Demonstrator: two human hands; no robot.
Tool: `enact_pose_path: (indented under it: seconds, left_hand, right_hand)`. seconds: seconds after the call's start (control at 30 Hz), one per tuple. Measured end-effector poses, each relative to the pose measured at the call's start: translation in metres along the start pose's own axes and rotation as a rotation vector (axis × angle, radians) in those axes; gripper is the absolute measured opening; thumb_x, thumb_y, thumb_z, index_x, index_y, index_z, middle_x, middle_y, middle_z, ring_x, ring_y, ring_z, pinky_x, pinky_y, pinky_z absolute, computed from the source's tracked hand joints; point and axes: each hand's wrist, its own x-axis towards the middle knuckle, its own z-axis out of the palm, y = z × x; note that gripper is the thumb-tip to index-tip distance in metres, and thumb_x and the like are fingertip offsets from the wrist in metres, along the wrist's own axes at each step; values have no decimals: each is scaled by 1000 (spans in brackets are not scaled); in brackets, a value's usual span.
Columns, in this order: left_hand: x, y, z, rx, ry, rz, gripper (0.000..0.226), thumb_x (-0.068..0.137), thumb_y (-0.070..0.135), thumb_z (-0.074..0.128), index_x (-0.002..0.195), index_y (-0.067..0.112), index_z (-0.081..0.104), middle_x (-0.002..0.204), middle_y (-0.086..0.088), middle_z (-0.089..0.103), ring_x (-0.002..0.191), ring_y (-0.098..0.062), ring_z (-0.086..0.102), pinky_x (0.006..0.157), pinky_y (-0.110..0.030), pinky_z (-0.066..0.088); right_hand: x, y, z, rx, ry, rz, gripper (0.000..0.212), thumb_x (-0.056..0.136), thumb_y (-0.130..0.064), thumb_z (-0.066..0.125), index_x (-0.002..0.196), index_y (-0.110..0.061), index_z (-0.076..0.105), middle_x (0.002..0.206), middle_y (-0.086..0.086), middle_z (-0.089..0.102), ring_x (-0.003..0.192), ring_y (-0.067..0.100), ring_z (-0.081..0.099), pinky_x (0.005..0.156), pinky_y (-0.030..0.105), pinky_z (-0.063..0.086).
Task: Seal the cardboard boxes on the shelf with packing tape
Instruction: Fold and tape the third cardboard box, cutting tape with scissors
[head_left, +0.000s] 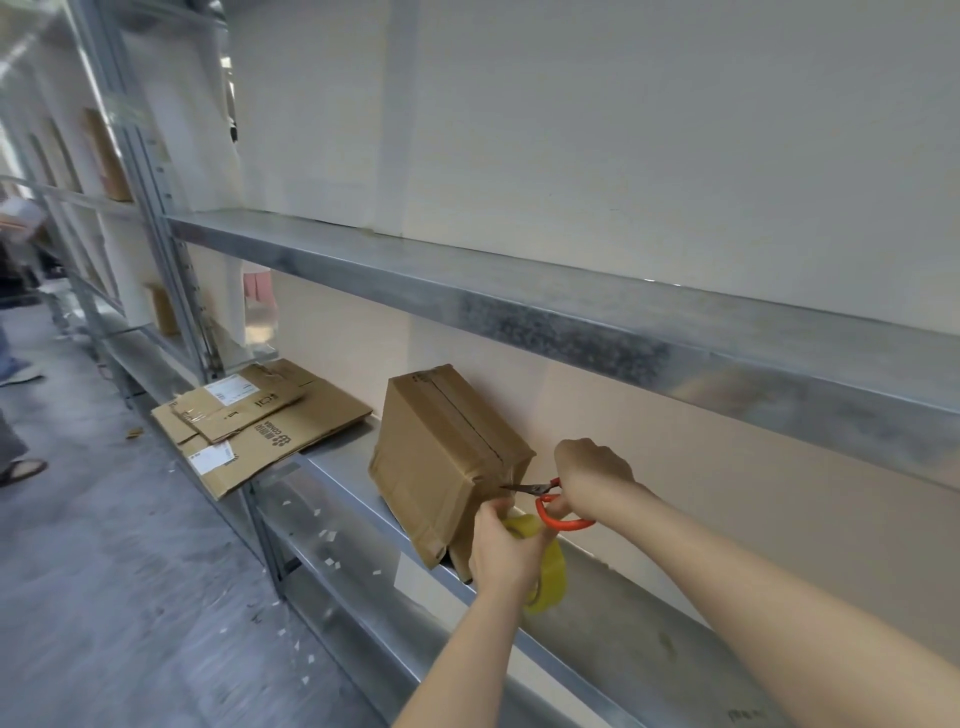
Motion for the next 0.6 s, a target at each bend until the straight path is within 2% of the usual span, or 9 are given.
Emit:
enact_pose_path:
  seconds: [0.1,0.23,0.3,0.4,0.5,0.6]
  left_hand:
    - [5,4,-4,25,-20,15,72,65,53,81,123,29,47,119,11,57,108,-16,55,91,-35,47]
    - [10,10,-9,62,-48,30,65,70,47,79,123,28,46,119,11,56,107,-16,55,87,-32,46]
    - [9,10,-10,70,-56,32,63,71,47,78,122,29,46,119,11,56,106,-16,54,87,-33,46]
    - [8,10,-10,87,-68,48,64,72,48,77,124,29,45,122,11,55,110,-17,54,92,-35,46]
    - [8,11,-12,86,-71,57,66,71,50,77,125,29,45,123,11,54,111,-17,54,93,-36,45]
    - [10,10,-14,92,-73,66,66,71,49,77,125,30,45,124,11,54,111,-16,54,92,-34,44]
  right_hand:
    - [3,1,-1,-25,37,-19,29,80,-16,73,89,-10,46,81,3,49,82,22,53,67,29,43]
    - [8,2,-6,-60,84,-32,28,81,-13,73,100,-7,53,101,9,57,88,26,57,67,29,42]
    - [10,1,-7,-54,72,-33,29,79,-15,74,98,-8,54,90,5,53,85,24,57,64,28,42]
    - [12,0,-11,-50,56,-37,28,78,-21,71,78,-13,44,75,0,44,77,21,54,56,25,39]
    - [11,-5,-15,-64,33,-41,29,79,-23,66,73,-15,39,75,1,42,79,24,53,65,28,42]
    - [12,-8,-17,-79,8,-36,28,76,-23,64,69,-15,38,75,1,43,80,25,53,67,27,42]
